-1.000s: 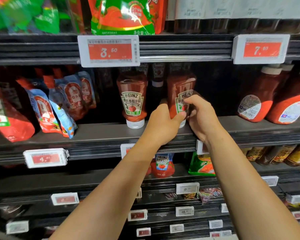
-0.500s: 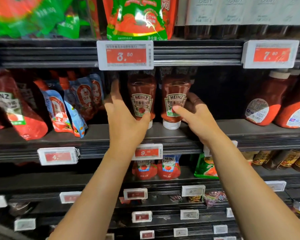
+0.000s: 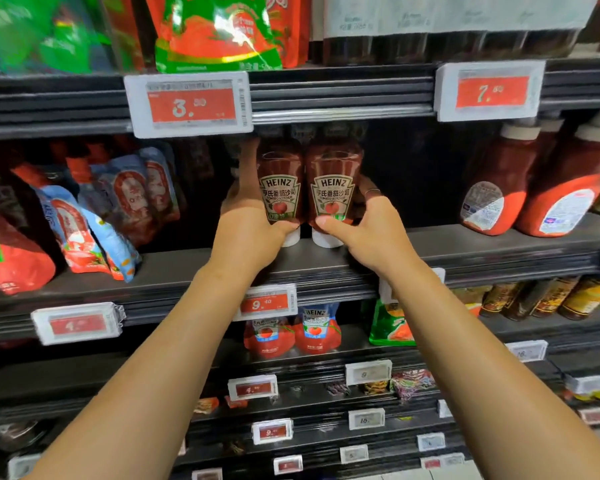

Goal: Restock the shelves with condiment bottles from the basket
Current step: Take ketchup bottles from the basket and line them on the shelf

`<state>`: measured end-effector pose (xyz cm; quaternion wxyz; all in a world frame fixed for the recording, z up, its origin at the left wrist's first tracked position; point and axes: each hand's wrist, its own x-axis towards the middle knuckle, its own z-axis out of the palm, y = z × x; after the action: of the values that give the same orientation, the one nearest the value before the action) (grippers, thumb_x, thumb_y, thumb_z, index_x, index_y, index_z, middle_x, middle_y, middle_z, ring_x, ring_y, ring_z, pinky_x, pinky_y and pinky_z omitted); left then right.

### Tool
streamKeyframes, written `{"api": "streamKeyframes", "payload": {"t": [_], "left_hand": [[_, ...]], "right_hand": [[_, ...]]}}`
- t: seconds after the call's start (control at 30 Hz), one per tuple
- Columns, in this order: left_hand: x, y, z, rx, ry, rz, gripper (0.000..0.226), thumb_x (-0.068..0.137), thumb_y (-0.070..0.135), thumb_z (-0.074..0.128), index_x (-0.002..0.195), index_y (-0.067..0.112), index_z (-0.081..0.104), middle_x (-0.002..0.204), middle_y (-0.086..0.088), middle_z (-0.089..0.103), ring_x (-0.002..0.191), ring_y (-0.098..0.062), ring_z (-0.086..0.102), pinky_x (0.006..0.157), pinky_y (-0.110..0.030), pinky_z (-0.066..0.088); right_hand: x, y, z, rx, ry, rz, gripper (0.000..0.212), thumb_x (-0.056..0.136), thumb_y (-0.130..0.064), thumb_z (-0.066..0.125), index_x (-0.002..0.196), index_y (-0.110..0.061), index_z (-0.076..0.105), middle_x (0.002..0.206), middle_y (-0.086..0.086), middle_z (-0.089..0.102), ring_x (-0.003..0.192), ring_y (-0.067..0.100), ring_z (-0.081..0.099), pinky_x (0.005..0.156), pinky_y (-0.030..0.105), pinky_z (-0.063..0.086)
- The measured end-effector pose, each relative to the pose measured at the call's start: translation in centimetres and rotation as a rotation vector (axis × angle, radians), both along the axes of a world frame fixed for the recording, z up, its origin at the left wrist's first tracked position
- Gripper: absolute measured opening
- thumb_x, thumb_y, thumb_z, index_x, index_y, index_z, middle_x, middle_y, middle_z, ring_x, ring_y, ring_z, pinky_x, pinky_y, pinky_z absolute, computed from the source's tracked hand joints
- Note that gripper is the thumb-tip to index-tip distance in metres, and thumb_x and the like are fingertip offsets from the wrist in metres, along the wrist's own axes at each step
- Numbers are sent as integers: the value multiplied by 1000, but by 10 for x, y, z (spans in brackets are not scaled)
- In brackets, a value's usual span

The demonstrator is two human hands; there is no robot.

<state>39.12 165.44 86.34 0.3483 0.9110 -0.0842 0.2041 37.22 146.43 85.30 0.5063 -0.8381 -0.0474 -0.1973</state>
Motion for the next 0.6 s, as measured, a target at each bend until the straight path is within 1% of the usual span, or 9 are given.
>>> {"api": "streamKeyframes", "payload": {"t": [0.03,0.07,0.13,0.17,0.23,0.33,0.43,0.5,0.6], "left_hand": [[3,-7,2,41,40,5,65,86,32,78,137,5,48,119,-14,64,109,-31,61,78,-30,45],[8,-14,5,61,66,2,67,86,32,78,139,7,45,120,-14,64,106,-31,61,81,-33,49],[20,-29,11,30,55,-18,98,79,35,82,153,30,18,122,-6,61,102,-26,61,84,-33,49],[26,-37,14,13,31,-27,111,76,37,84,154,40,5,125,-7,61,103,-28,63,84,-32,47],[38,-52,17,16,3,-55,122,75,36,86,156,40,-4,133,-12,60,113,-34,63,88,-35,47],[59,-69,14,8,-9,-114,126,74,25,89,159,31,-4,145,-11,54,129,-31,56,103,-39,43],[76,-79,7,-57,-91,-175,121,72,21,89,159,32,5,149,-2,50,133,-23,52,102,-29,38],[83,-79,0,-105,-133,-197,120,72,23,89,159,34,6,150,1,49,133,-18,52,105,-30,39],[88,-70,-12,-151,-178,-185,119,71,30,89,157,43,9,145,3,55,121,-8,55,98,-22,41]], "right_hand": [[3,-6,1,-30,11,-23,66,79,-32,86,136,-27,52,118,-7,70,105,8,66,87,22,52],[7,-13,3,-68,26,-44,68,79,-31,85,137,-25,51,121,-4,70,108,13,66,89,26,52],[17,-29,7,-134,62,-86,68,80,-28,84,139,-23,51,128,2,67,114,20,64,97,34,53],[24,-36,10,-177,79,-110,66,81,-26,82,139,-21,51,130,4,65,116,24,63,100,35,51],[39,-48,15,-276,116,-147,61,84,-29,79,138,-18,51,134,7,63,121,28,61,102,32,48],[63,-62,20,-321,155,-171,65,84,-39,79,138,-16,51,137,6,62,125,27,59,92,22,39],[88,-74,20,-341,144,-214,61,89,-36,75,138,-10,50,138,9,60,127,27,57,93,24,41],[109,-83,18,-331,134,-253,59,91,-34,73,139,-7,51,138,11,59,128,28,57,98,27,43],[143,-94,15,-344,122,-351,55,96,-34,64,138,-2,51,135,17,60,124,33,58,92,27,45]]}}
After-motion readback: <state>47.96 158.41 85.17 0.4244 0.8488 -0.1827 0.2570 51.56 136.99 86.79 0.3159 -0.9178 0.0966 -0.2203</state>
